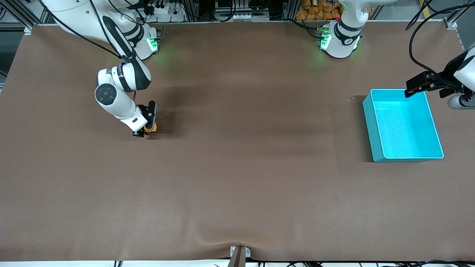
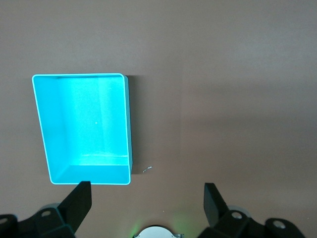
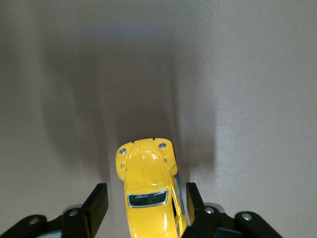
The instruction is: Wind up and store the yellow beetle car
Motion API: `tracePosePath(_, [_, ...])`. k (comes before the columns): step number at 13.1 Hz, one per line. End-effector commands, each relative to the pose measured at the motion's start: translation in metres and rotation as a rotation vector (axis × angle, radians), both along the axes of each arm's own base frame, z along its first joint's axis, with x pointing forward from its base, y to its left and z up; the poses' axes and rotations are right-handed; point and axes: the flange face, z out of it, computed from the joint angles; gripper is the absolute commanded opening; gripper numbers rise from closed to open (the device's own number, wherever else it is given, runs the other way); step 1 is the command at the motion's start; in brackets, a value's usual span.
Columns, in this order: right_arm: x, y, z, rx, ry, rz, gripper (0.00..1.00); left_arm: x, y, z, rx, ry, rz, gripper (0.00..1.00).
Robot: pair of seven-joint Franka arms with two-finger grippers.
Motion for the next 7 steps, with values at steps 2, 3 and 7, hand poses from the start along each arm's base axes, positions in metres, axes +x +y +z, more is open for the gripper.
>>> tracePosePath(2, [-0.0015, -0.0044, 0.0009, -0.008, -0.007, 0.017, 0.4, -0.0055, 0.0057, 0.0022, 0.015, 0.022, 0.027, 1.0])
tracePosePath(3, [-0.0018, -0.0037, 0.0008, -0.008, -0.005, 0.019, 0.33, -0.0055, 0.0057, 0.0022, 0.016, 0.022, 0.039, 1.0])
tracePosePath(7, [-0.0018, -0.0074, -0.0014, -0.009, -0.001, 0.01, 0.24, -0.0064, 0.0029, 0.0021, 0.016, 0.025, 0.036, 1.0])
